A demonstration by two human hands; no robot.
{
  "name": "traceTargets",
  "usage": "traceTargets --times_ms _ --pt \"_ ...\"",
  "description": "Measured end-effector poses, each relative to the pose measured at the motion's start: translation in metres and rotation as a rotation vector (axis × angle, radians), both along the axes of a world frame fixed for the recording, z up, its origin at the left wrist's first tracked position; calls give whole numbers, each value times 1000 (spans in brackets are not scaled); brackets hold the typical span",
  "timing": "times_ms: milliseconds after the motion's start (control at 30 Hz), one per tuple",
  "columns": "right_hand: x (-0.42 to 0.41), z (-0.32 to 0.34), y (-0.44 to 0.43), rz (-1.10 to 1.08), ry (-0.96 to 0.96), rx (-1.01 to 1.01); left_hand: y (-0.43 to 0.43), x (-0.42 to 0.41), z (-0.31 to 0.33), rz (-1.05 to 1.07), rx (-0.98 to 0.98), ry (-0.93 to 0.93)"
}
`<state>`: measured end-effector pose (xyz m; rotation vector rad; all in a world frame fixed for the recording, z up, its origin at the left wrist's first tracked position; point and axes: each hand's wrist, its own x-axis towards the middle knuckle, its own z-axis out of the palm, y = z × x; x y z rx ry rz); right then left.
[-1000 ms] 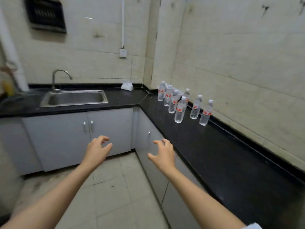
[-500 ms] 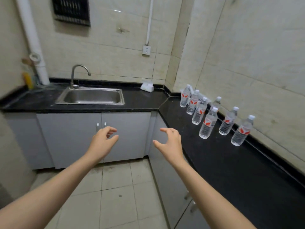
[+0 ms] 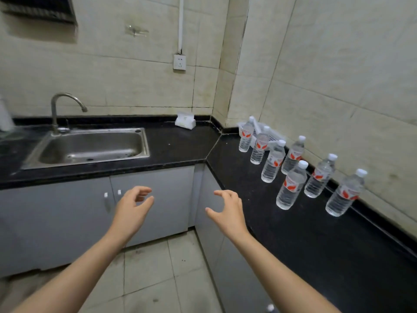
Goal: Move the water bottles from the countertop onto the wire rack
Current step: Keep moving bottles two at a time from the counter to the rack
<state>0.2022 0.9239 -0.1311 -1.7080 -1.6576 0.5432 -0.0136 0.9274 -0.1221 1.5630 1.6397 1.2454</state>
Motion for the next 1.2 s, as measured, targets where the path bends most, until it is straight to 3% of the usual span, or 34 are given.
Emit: traceTargets --times_ms 300,600,867,1200 --pt "-15 0 131 -130 -185 55 174 -32 -19 -63 13 -93" --pt "-31 -1 235 -323 -215 -63 329 -61 -32 -138 -45 -174" --pt "38 -19 256 -563 -194 -191 383 23 -80 -327 -221 -158" --pt "156 -46 367 -656 0 -104 499 161 -84 -499 -218 -55"
